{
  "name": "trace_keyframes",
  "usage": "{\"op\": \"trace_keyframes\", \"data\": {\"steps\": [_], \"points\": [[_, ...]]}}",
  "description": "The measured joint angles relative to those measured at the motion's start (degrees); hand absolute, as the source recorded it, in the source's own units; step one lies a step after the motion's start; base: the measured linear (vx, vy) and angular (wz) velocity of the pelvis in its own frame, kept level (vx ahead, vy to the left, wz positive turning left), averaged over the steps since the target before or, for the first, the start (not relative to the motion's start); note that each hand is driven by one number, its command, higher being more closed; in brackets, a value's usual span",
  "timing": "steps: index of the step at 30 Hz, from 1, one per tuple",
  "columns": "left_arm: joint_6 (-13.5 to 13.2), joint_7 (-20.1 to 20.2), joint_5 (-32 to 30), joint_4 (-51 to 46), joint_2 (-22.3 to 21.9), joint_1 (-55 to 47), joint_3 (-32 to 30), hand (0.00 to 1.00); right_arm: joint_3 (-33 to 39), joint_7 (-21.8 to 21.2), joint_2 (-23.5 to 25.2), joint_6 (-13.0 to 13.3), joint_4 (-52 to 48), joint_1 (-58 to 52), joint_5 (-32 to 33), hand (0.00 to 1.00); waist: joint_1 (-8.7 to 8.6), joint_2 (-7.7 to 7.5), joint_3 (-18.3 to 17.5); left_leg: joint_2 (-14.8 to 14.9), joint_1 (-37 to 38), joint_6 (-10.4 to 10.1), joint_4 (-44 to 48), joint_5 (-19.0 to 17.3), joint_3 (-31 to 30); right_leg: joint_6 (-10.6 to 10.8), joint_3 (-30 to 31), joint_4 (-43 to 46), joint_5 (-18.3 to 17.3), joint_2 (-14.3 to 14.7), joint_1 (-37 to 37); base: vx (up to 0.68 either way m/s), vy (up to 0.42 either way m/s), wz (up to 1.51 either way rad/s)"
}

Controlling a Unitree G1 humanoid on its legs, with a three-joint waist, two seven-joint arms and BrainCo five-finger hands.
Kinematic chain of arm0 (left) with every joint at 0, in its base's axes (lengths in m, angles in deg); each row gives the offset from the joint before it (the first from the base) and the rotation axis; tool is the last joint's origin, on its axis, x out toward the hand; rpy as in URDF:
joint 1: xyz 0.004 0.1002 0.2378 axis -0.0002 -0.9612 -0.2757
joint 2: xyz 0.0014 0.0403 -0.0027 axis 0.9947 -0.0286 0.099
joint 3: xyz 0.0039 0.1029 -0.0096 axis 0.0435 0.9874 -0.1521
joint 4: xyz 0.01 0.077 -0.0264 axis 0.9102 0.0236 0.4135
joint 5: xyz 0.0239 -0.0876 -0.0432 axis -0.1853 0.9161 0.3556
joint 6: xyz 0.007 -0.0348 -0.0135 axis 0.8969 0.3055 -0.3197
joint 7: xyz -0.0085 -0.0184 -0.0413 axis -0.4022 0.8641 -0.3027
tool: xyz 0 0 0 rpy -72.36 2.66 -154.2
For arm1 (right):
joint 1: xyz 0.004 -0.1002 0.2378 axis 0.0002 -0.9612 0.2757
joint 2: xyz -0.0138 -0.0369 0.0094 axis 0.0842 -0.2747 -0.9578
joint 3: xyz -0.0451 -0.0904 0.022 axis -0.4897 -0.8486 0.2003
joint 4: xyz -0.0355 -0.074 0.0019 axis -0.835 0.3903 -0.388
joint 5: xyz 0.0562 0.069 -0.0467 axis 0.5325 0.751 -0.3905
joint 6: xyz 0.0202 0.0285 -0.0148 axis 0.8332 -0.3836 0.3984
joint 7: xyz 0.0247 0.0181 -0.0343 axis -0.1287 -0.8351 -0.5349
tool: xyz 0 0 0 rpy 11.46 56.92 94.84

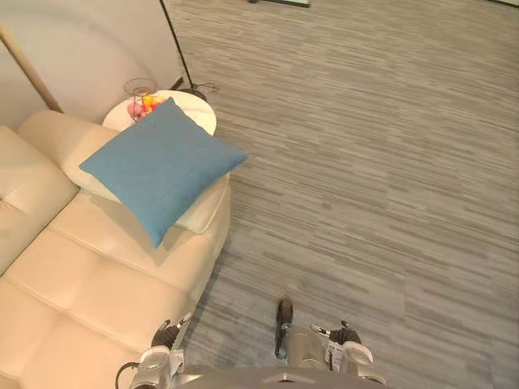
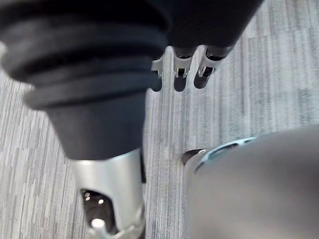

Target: Pick up cushions and gather them together orderly.

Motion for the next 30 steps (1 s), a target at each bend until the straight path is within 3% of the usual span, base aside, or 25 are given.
{"op": "trace_keyframes", "data": {"steps": [2, 3, 4, 5, 6, 8, 10, 12, 13, 14, 17, 20, 23, 24, 25, 26, 27, 29, 30], "points": [[-0.05, -0.1, 0.03, 0.01, -0.57, -0.59, -0.17, 0.0, -0.02, 0.06, -0.39, -0.14, 0.27, -0.16, -0.08, 0.0, -0.23, 1.05, -0.68, 1.41, -1.45, -0.66, 5.03, 0.39, -1.94, -0.94, -2.18, 1.88, -3.32, 0.2, 1.51, 0.35, -0.256, 0.41], [-0.12, 0.0, 0.04, -0.38, -0.64, -0.6, -0.89, 0.0, -0.11, 0.02, -0.3, -0.24, 0.3, -0.32, -0.09, 0.0, -0.16, 1.28, -0.84, 1.91, -5.28, -2.72, 13.31, 1.43, -2.98, -1.39, -3.51, 1.56, -4.42, 0.12, 3.14, 0.36, -0.249, 0.55], [-0.12, -0.04, 0.11, -1.1, -0.64, -0.56, -1.57, 0.0, -0.49, 0.02, -0.32, -0.24, 0.21, -0.38, -0.09, 0.0, -0.23, 1.19, -0.72, 2.68, -10.95, -6.34, 24.23, 4.11, -3.85, -1.64, -5.5, 0.87, -5.09, 0.24, 4.96, 0.27, -0.2, 0.57], [-0.11, -0.02, 0.22, -1.42, -0.66, -0.62, -1.82, 0.0, -0.68, 0.03, -0.33, -0.23, 0.22, -0.37, -0.08, 0.0, -0.16, 1.98, -0.93, 3.32, -13.52, -7.34, 29.2, 6.64, -3.49, -2.16, -6.32, 0.55, -5.5, 0.39, 6.25, 0.32, -0.205, 0.54], [-0.1, -0.12, 0.82, -1.98, -0.59, -1.02, -1.86, 0.0, -1.53, 0.04, -0.34, -0.27, 0.31, -0.63, -0.02, 0.0, 0.14, 1.55, -0.64, 4.97, -16.94, -7.24, 36.19, 11.03, -1.92, -3.28, -7.61, -0.58, -6.09, 0.85, 8.42, 0.29, -0.114, 0.42], [-0.12, -0.13, 1.84, -2.33, -0.52, -0.89, -1.68, 0.0, -2.38, 0.06, -0.22, -0.28, 1.52, -0.72, -0.05, 0.0, 0.91, 1.73, -0.52, 7.5, -20.72, -5.58, 42.86, 7.95, 3.58, -4.47, -9.12, -3.47, -6.73, 1.13, 12.84, 0.3, -0.07, 0.36], [-0.29, -0.11, 1.88, -2.54, -0.36, -0.83, -1.19, 0.0, -2.24, 0.09, -0.24, -0.38, 2.63, -0.73, -0.05, 0.0, 0.97, 1.66, -0.48, 7.37, -22.54, -5.06, 40.45, 4.05, 9.26, -3.45, -10.34, -7.02, -5.66, 0.4, 16.74, 0.26, 0.0, 0.3], [-0.39, -0.1, 1.77, -3.14, -0.02, -0.76, 0.44, 0.0, -2.01, 0.13, -0.16, -0.37, 2.52, -0.74, -0.06, 0.0, 0.85, 1.41, -0.33, 4.96, -24.9, -4.16, 26.61, 2.2, 14.43, -2.15, -12.53, -9.87, -5.1, -1.88, 19.88, 0.26, 0.09, 0.44], [-0.39, -0.09, 1.75, -3.32, 0.02, -0.79, 0.8, 0.0, -1.72, 0.13, -0.2, -0.37, 2.52, -1.15, -0.05, 0.0, 0.77, 1.5, -0.39, 4.12, -25.23, -3.97, 20.5, 3.82, 15.15, -1.27, -13.12, -10.18, -5.17, -2.32, 20.35, 0.29, 0.153, 0.6], [-0.36, 0.07, 1.85, -3.17, -0.17, -0.58, 1.49, 0.0, -1.64, 0.16, -0.71, -0.49, 2.48, -1.26, -0.08, 0.0, 1.21, 1.87, -0.5, 2.56, -24.99, -1.72, 11.5, 11.27, 16.7, 1.15, -13.38, -10.32, -5.95, -2.6, 21.25, 0.23, 0.116, 0.53], [-0.74, 0.01, 1.88, -3.5, 2.23, -0.18, 2.67, 0.0, -2.32, 0.12, 1.03, -0.67, 2.96, -1.12, -0.13, 0.0, 1.98, -1.44, -0.55, -1.83, -23.4, -0.57, 5.25, 13.64, 15.57, 1.81, -12.07, -18.25, -3.58, -3.19, 24.39, 0.21, 0.104, 0.55], [-0.72, -0.05, 1.87, -3.38, 2.75, -0.03, 2.54, 0.0, -2.32, 0.13, 1.25, -1.05, 4.58, -0.33, -0.17, 0.0, 2.06, -2.12, -0.2, -3.13, -22.31, -0.07, 5.23, 13.27, 15.34, 2.18, -11.79, -20.35, -2.51, -3.75, 26.94, 0.18, 0.068, 0.24], [-0.65, -0.06, 1.89, -2.25, 2.92, -0.25, 1.97, 0.0, -2.49, 0.04, 1.28, -1.06, 4.66, -0.32, -1.24, 0.0, 2.01, -2.18, -0.06, -3.45, -18.25, 0.49, 3.67, 10.64, 15.47, 2.91, -10.92, -13.7, -2.97, -4.9, 27.0, 0.11, 0.048, -0.04], [-0.41, -0.04, 1.83, -2.01, 2.82, -0.41, 1.74, 0.0, -2.83, 0.03, 1.11, -1.06, 4.57, -0.34, -2.03, 0.0, 1.96, -1.63, -0.25, -3.56, -16.73, 0.67, 2.52, 10.51, 15.42, 3.42, -9.78, -4.99, -3.34, -6.43, 23.8, 0.04, 0.053, -0.05], [-0.25, 0.03, 1.86, -2.13, 3.14, -0.71, 1.98, 0.0, -2.82, 0.0, 1.03, -0.91, 4.23, -0.32, -2.15, 0.0, 1.38, -2.23, -0.39, -4.24, -14.96, 0.97, 1.65, 10.37, 15.1, 3.08, -8.24, 4.76, -3.09, -8.71, 19.95, 0.05, 0.043, 0.07], [-0.18, 0.02, 1.85, -2.13, 3.56, -0.72, 2.23, 0.0, -2.86, -0.01, 0.96, -0.9, 4.25, -0.3, -2.24, 0.0, 1.1, -2.88, -0.35, -4.7, -14.28, 1.21, 1.6, 10.25, 14.52, 2.77, -7.24, 8.7, -3.0, -9.6, 18.25, 0.1, 0.0, 0.41], [-0.04, 0.0, 1.83, -1.94, 4.34, -0.87, 2.72, 0.0, -2.96, -0.02, 1.42, -0.88, 4.3, -0.23, -2.31, 0.0, 0.54, -3.54, -0.48, -5.05, -14.05, 1.49, 1.68, 10.07, 13.29, 2.33, -5.13, 12.54, -6.01, -9.95, 16.13, 0.11, -0.04, 0.54], [-0.02, -0.12, 1.87, -1.79, 4.63, -0.83, 2.54, 0.0, -4.46, -0.04, 1.44, -0.86, 4.42, -0.25, -2.31, 0.0, 0.56, -3.91, -0.65, -4.57, -13.77, 1.23, 1.15, 10.22, 10.65, 1.8, -3.49, 10.22, -10.15, -7.27, 15.0, 0.1, -0.081, 0.69], [-0.04, -0.21, 1.87, -1.8, 4.48, -0.78, 2.47, 0.0, -4.6, -0.09, 1.46, -0.83, 4.41, -0.24, -2.27, 0.0, 0.48, -3.54, -0.47, -3.8, -13.25, 0.68, 0.37, 10.56, 9.07, 1.41, -1.73, 6.44, -11.13, -4.46, 14.32, 0.08, -0.144, 0.82]]}}
